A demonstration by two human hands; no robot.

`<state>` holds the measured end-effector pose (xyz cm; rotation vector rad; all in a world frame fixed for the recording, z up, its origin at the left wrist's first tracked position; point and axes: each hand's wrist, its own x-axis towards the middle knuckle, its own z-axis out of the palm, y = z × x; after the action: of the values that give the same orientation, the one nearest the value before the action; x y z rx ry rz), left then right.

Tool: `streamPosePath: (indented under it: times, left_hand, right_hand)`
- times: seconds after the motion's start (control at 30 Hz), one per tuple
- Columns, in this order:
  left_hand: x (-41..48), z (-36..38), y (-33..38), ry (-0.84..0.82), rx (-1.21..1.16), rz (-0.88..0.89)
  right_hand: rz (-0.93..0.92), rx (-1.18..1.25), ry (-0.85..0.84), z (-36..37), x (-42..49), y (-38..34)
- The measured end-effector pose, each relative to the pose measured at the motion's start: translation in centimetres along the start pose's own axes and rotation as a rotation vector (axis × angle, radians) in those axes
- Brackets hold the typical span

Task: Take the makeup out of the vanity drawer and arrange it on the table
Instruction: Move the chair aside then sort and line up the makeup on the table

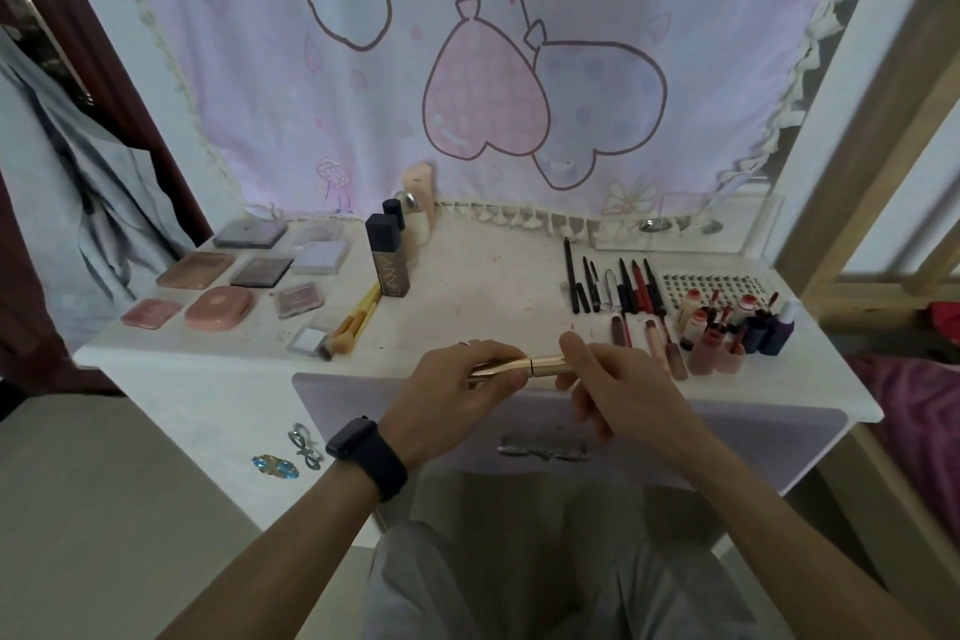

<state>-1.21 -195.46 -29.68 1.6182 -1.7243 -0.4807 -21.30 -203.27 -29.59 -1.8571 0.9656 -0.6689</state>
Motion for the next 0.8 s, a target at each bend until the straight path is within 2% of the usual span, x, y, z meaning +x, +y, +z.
streamPosePath:
  times: [0.23,0.33,0.4,0.47,0.6,0.73,0.8]
  left_hand:
    - [-0.5,-0.2,-0.7,0.006,0.005,-0.025]
    - [-0.5,-0.1,-0.8,-0.006,0.006,-0.034]
    - [-0.5,-0.2,-0.7,-0.002,0.007,-0.025]
    - [-0.4,-0.3,-0.6,-0.003,0.013,-0.017]
    - [-0.5,-0.6,-0.9,-0.004,-0.015,-0.053]
    - [-0.6,-0.6,-0.8,-0.008,-0.021,-0.069]
    - [-0.7,-0.6,-0.9,-0.012,-0.028,-0.068]
  right_hand:
    - [-0.111,0.119,-0.083,0.5,0.5,1.2]
    - [-0.032,0.195,-0.102,0.7,0.5,1.1]
    - [0.014,0.089,-0.105,0.6,0.5,0.7]
    - [-0.028,-0.033,-0.096,0.5,0.7,0.5]
    - [-0.124,0.072,-0.125,0.4,0.8,1.1]
    - [-0.007,0.098,-0.171,0.8,0.6,0.8]
    - [-0.025,0.017,-0.114,0.9,0.7,0.7]
